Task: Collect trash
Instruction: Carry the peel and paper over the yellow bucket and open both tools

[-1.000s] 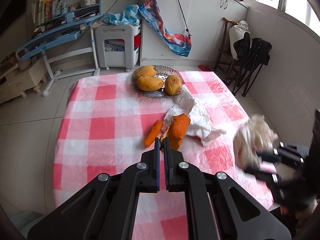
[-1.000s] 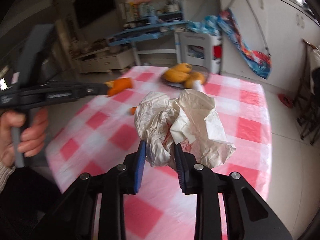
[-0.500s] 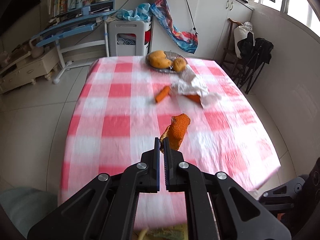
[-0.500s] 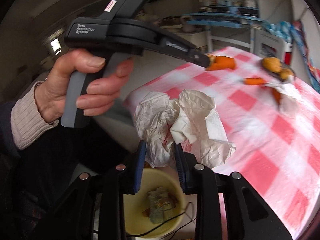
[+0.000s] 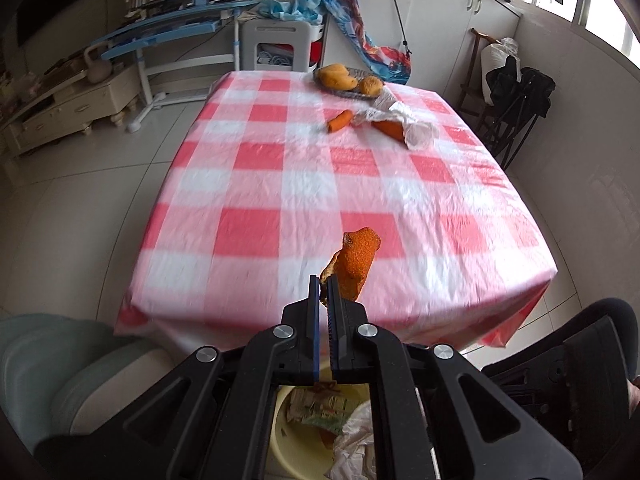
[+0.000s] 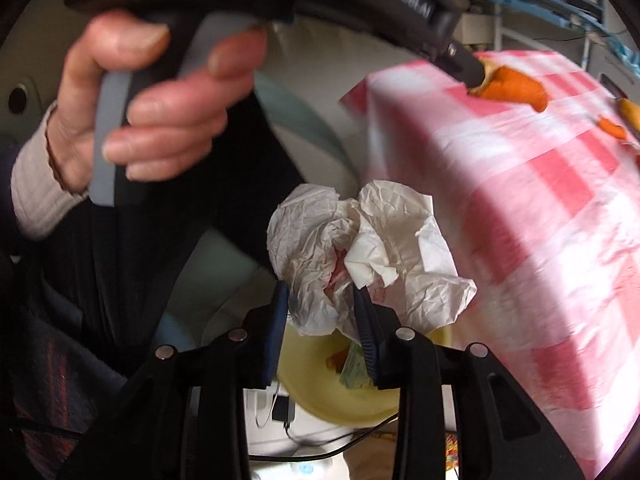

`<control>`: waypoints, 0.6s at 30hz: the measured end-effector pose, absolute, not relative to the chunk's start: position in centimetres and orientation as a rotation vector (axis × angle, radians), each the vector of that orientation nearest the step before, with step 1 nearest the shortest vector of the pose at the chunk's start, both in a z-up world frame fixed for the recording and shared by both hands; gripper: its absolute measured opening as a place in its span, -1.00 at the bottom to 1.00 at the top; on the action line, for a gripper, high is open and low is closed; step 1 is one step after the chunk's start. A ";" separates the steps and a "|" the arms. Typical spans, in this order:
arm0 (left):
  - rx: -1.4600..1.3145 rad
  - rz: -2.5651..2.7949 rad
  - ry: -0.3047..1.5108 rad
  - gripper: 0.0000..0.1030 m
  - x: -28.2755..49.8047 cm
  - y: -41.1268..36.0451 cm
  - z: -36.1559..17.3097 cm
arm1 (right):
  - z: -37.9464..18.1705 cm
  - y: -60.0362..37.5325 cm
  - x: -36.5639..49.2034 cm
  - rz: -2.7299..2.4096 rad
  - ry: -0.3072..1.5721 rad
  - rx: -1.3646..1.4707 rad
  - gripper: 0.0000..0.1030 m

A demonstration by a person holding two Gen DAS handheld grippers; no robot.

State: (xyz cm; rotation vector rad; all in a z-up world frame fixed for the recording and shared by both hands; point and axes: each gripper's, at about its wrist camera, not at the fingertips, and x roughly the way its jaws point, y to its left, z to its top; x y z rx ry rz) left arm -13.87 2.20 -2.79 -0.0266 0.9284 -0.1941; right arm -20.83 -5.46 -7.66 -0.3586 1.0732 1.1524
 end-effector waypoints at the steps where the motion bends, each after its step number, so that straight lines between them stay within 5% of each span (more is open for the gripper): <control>1: -0.027 -0.191 0.931 -0.92 -14.3 2.3 -2.9 | -7.8 -5.2 -21.0 1.157 1.079 -0.366 -0.30; 5: -0.026 -0.186 0.937 -0.91 -15.6 2.3 -3.1 | -8.0 -4.8 -21.2 1.163 1.086 -0.375 -0.26; 8: -0.028 -0.188 0.945 -0.91 -16.5 2.4 -3.3 | -8.3 -4.3 -21.0 1.156 1.084 -0.379 0.06; 18: -0.017 -0.196 0.978 -0.91 -18.4 1.9 -4.2 | -7.0 -5.4 -23.2 1.024 0.987 -0.397 0.65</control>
